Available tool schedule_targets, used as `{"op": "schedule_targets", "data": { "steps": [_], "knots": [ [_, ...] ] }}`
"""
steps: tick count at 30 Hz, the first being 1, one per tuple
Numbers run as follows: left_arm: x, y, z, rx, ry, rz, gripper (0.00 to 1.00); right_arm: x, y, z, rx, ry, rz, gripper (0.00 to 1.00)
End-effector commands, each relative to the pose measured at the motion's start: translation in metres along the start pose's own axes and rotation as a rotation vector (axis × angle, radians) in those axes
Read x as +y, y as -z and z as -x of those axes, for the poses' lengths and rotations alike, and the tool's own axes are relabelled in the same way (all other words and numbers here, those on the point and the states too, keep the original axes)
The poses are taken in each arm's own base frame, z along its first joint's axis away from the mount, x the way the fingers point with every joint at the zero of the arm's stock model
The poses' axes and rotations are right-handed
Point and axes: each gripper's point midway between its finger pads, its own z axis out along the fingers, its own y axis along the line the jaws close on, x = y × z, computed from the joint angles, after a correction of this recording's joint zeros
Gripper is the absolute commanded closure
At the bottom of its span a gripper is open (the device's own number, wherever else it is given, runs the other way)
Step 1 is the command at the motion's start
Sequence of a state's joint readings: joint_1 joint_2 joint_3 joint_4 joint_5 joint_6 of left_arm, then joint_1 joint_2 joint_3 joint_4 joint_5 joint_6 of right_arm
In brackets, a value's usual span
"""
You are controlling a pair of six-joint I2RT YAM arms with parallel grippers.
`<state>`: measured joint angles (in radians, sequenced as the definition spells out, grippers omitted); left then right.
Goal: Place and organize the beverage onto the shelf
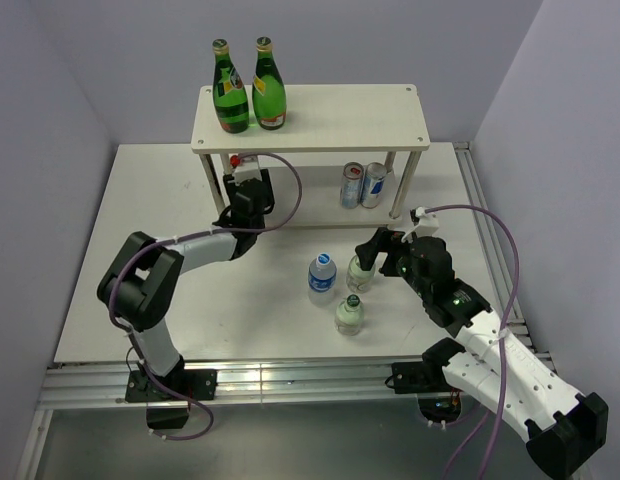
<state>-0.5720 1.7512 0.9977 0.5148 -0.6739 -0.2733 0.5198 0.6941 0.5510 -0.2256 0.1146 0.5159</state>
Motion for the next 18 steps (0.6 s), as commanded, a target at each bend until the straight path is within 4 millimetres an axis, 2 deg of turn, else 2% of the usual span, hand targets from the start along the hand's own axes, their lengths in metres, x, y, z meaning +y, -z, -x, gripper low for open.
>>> {"op": "schedule_targets", "data": {
  "steps": [1,4,7,8,11,15,18],
  "knots": [
    [-0.022,-0.010,0.070,-0.176,0.130,-0.050,1.00,0.008,-0.001,0.008,-0.028,-0.006,0.028,0.01],
    [-0.021,-0.015,0.065,-0.162,0.117,-0.029,0.99,0.008,-0.001,0.008,-0.026,-0.007,0.028,0.01],
    [-0.020,-0.014,0.060,-0.146,0.108,-0.029,0.80,0.009,-0.001,0.009,-0.029,-0.008,0.032,0.01],
    [-0.020,-0.013,0.060,-0.146,0.109,-0.031,0.61,0.009,-0.001,0.008,-0.028,-0.007,0.031,0.01],
    [-0.018,-0.011,0.055,-0.127,0.093,-0.034,0.30,0.009,-0.001,0.007,-0.026,-0.007,0.035,0.01],
    [-0.013,-0.007,0.052,-0.113,0.081,-0.022,0.14,0.009,-0.001,0.007,-0.026,-0.007,0.035,0.01],
    [-0.010,0.000,0.052,-0.105,0.087,-0.027,0.06,0.009,-0.001,0.008,-0.028,-0.009,0.035,0.01]
  ]
}}
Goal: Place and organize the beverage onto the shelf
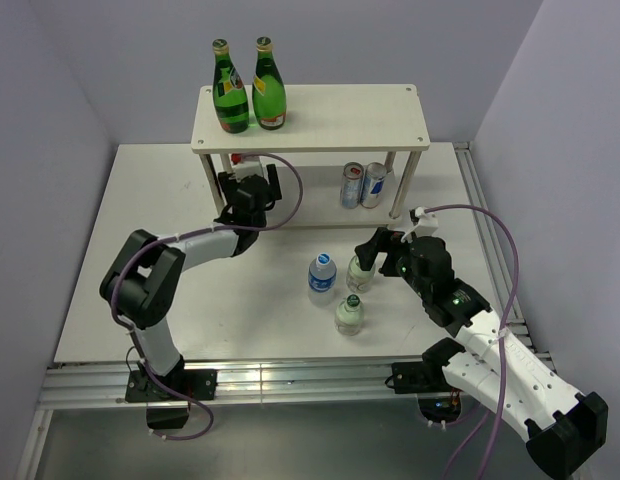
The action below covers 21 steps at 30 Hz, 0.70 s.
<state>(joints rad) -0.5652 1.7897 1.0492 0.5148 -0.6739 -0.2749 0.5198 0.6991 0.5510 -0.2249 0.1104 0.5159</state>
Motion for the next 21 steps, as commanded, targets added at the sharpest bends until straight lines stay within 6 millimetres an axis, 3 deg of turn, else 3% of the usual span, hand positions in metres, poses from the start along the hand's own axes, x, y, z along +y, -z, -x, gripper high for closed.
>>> {"op": "schedule_targets", "data": {
  "steps": [1,5,10,11,17,19,21],
  "knots": [
    [-0.004,0.012,0.046,-0.087,0.072,-0.028,0.05,0.009,0.000,0.009,-0.035,-0.008,0.034,0.01],
    [-0.004,0.036,0.050,-0.087,0.058,-0.027,0.03,0.009,0.000,0.010,-0.039,-0.012,0.033,0.01],
    [-0.003,0.077,0.032,-0.018,0.057,-0.061,0.05,0.008,0.003,0.012,-0.051,-0.012,0.033,0.01],
    [0.006,0.090,0.034,-0.023,0.073,-0.052,0.05,0.008,0.003,0.012,-0.053,-0.013,0.031,0.01],
    [0.006,0.167,0.017,0.040,0.053,-0.161,0.07,0.011,0.004,0.011,-0.050,-0.017,0.049,0.01],
    [-0.003,0.188,0.005,0.076,0.052,-0.263,0.08,0.015,0.002,0.009,-0.042,-0.023,0.071,0.01],
    [-0.026,0.226,-0.019,0.157,0.069,-0.460,0.10,0.025,-0.002,0.003,-0.011,-0.038,0.125,0.01]
  ]
}}
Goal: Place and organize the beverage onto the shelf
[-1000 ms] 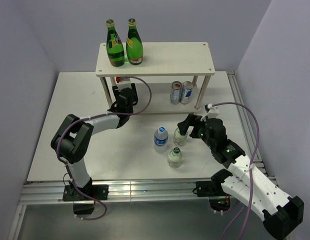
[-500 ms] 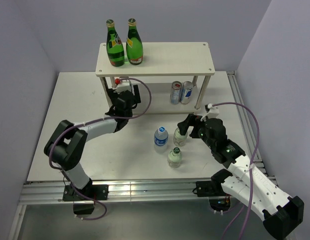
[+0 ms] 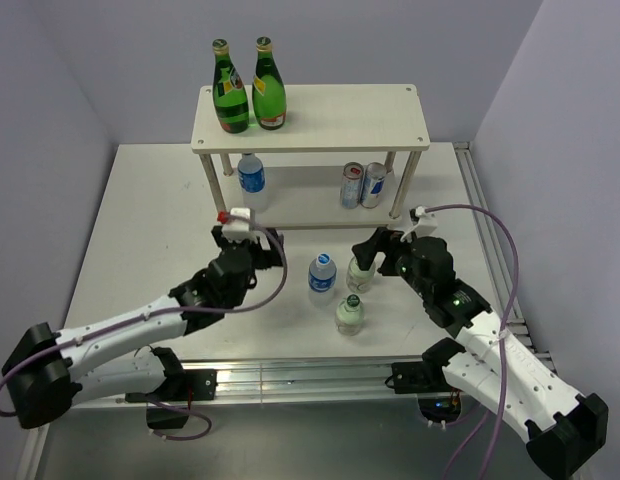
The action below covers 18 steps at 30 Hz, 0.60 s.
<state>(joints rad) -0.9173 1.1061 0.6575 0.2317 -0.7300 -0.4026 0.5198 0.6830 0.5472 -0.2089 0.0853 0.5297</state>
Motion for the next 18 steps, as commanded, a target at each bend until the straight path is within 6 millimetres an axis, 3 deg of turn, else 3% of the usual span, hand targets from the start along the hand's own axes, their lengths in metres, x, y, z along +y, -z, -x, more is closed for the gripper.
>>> {"op": "schedule_targets", "data": {
  "steps": [1,3,4,5,8,14,18],
  "knots": [
    [-0.031,0.039,-0.046,0.145,0.022,-0.225,0.10,0.021,-0.007,-0.002,0.007,-0.027,0.105,0.01],
    [-0.048,0.066,-0.071,0.181,0.035,-0.343,0.09,0.032,-0.010,-0.014,0.043,-0.057,0.175,0.02],
    [-0.056,0.073,-0.074,0.172,0.055,-0.385,0.08,0.032,-0.011,-0.016,0.044,-0.082,0.183,0.02],
    [-0.062,0.087,-0.089,0.200,0.055,-0.426,0.08,0.028,-0.011,-0.024,0.053,-0.091,0.183,0.02],
    [-0.081,0.102,-0.101,0.204,0.062,-0.520,0.08,0.019,-0.009,-0.023,0.022,-0.106,0.142,0.02],
    [-0.111,0.099,-0.113,0.194,0.002,-0.556,0.08,0.013,0.009,0.007,-0.107,-0.100,0.104,0.02],
    [-0.125,0.087,-0.113,0.156,-0.014,-0.534,0.08,0.006,0.012,0.010,-0.110,-0.083,0.063,0.02]
  ]
}}
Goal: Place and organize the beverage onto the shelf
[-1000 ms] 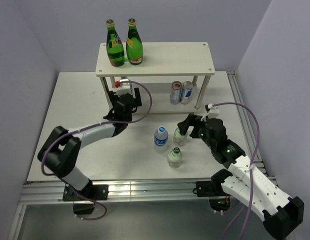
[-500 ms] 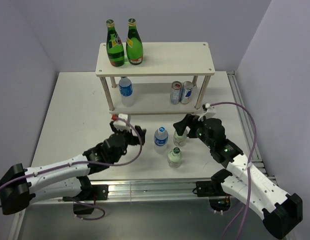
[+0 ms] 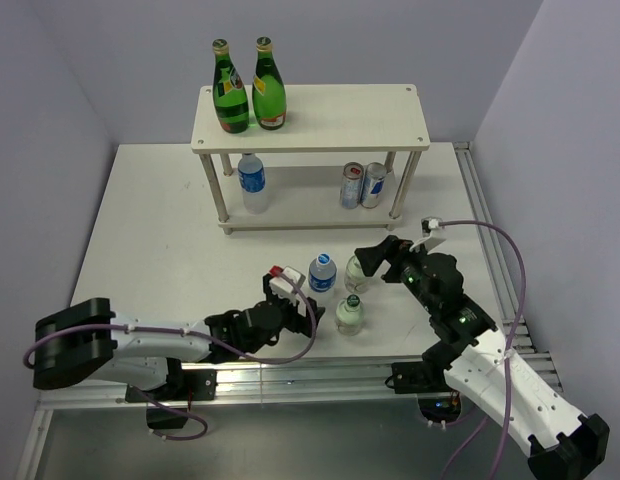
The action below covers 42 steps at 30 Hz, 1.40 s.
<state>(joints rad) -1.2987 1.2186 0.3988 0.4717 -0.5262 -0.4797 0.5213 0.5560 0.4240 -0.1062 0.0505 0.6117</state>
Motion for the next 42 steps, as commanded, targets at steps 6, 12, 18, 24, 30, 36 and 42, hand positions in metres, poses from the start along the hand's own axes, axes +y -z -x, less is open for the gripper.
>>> {"op": "schedule_targets", "data": {
  "steps": [6,12,18,24,30,36,42],
  "knots": [
    [-0.022,-0.040,0.041,-0.173,-0.009,0.044,0.08,0.002,0.005,0.020,-0.045,0.025,-0.035,0.02],
    [-0.021,-0.071,0.038,-0.176,-0.016,0.069,0.15,0.001,0.004,0.019,-0.039,0.026,-0.040,0.02],
    [0.000,-0.092,0.037,-0.196,-0.031,0.166,0.50,0.001,0.004,0.017,-0.036,0.026,-0.035,0.02],
    [0.011,-0.107,0.047,-0.221,-0.028,0.209,0.90,0.000,0.004,0.015,-0.033,0.023,-0.036,0.02],
    [0.024,-0.101,0.071,-0.283,-0.048,0.283,1.00,0.001,0.005,0.017,-0.042,0.021,-0.032,0.02],
    [0.044,-0.089,0.102,-0.344,-0.032,0.331,1.00,0.000,0.005,0.014,-0.040,0.012,-0.027,0.02],
    [0.062,-0.083,0.125,-0.394,-0.014,0.359,1.00,-0.001,0.002,0.009,-0.032,0.006,-0.026,0.02]
  ]
}}
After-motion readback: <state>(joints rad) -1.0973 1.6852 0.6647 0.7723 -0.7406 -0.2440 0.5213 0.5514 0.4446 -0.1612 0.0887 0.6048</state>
